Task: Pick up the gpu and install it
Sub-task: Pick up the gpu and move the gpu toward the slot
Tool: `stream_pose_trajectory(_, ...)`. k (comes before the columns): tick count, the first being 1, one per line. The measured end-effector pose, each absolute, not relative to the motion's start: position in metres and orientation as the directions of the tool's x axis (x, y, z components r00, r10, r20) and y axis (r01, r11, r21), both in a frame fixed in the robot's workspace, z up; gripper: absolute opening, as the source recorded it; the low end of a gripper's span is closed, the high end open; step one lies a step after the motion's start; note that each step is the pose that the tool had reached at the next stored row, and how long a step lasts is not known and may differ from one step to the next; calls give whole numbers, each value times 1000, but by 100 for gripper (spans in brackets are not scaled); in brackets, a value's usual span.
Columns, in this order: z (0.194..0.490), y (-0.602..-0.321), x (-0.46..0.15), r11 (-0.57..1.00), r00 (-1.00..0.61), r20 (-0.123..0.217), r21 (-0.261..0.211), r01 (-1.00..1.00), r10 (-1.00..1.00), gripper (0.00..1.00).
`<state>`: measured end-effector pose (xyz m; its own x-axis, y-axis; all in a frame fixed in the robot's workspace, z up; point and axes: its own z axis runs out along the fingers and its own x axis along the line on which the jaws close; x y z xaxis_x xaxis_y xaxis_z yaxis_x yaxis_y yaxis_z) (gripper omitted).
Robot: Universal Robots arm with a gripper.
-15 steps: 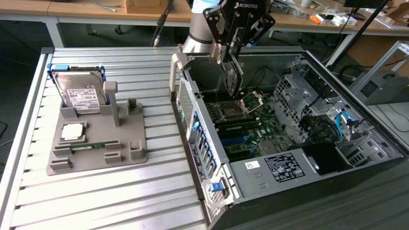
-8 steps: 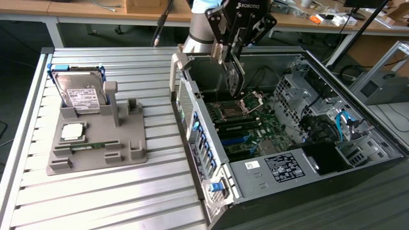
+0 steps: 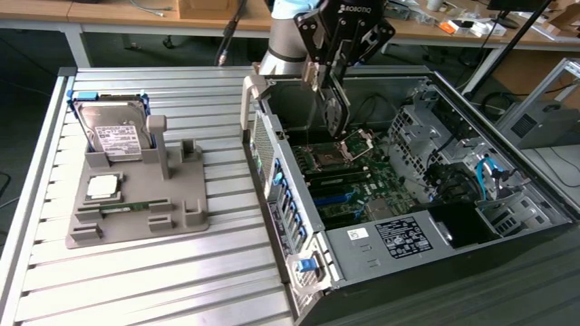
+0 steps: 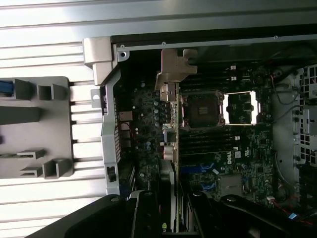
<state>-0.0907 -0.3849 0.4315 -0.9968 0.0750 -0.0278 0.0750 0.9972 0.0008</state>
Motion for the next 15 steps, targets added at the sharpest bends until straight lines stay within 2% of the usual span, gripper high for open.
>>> stream_pose_trajectory(15,426,-385,-73,997,-997,-28,1,75,75,27)
